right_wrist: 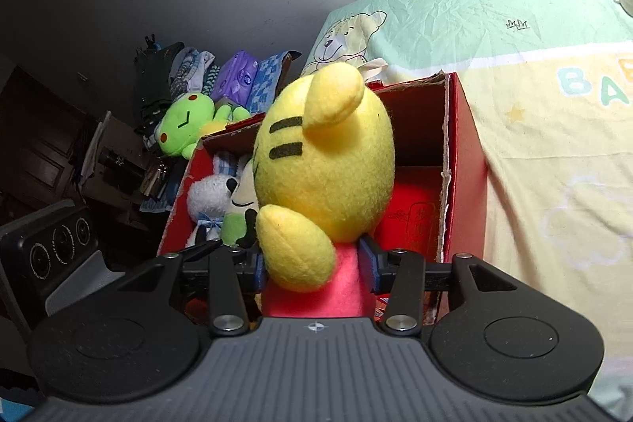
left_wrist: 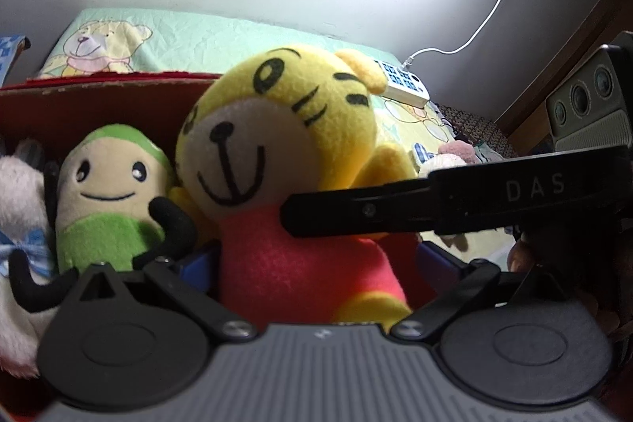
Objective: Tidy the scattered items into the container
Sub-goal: 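Lower the tiger plush into the box beside the green plush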
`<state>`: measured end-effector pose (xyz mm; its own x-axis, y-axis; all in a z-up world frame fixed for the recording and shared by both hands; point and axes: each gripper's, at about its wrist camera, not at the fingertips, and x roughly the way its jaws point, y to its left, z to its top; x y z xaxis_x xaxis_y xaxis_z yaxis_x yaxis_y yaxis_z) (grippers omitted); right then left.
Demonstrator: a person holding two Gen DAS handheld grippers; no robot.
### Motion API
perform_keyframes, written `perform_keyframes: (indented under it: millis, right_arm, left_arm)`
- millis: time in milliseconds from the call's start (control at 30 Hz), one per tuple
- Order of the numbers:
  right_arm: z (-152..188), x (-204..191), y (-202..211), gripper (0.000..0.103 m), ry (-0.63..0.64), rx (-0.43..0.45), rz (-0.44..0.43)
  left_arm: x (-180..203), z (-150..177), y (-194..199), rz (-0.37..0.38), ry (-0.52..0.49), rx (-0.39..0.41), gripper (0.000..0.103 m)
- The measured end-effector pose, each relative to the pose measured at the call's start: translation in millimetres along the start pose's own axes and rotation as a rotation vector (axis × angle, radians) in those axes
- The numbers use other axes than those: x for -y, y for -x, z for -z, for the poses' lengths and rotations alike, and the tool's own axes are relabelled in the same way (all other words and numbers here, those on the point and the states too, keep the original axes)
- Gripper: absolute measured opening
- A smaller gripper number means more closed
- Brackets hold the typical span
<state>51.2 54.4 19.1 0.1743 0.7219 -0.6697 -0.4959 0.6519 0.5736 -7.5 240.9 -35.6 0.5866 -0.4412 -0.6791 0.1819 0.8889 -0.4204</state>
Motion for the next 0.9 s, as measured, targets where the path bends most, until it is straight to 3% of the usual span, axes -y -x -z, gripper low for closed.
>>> perform_keyframes:
  millis: [300, 433, 600, 900]
  right_arm:
    - [-1, -3, 23, 0.056, 0.026, 0.137, 0.153]
    - [-7, 1, 28, 0.046, -0.009, 0.207, 0.133]
    - [-12, -6, 15, 0.042, -0.001, 0.195, 0.101]
    - [-18, 0, -3, 0.042, -0.048, 0.124, 0.140]
  left_arm:
    - [0, -2, -3, 0.018, -0.011, -0.005, 0.101]
    - [-2, -6, -6, 0.033, -0.004, -0.007, 0.101]
    - [1, -10, -19, 0.025, -0.036, -0.021, 0.101]
    - [-5, -13, -28, -0.039, -0.060, -0.025, 0.101]
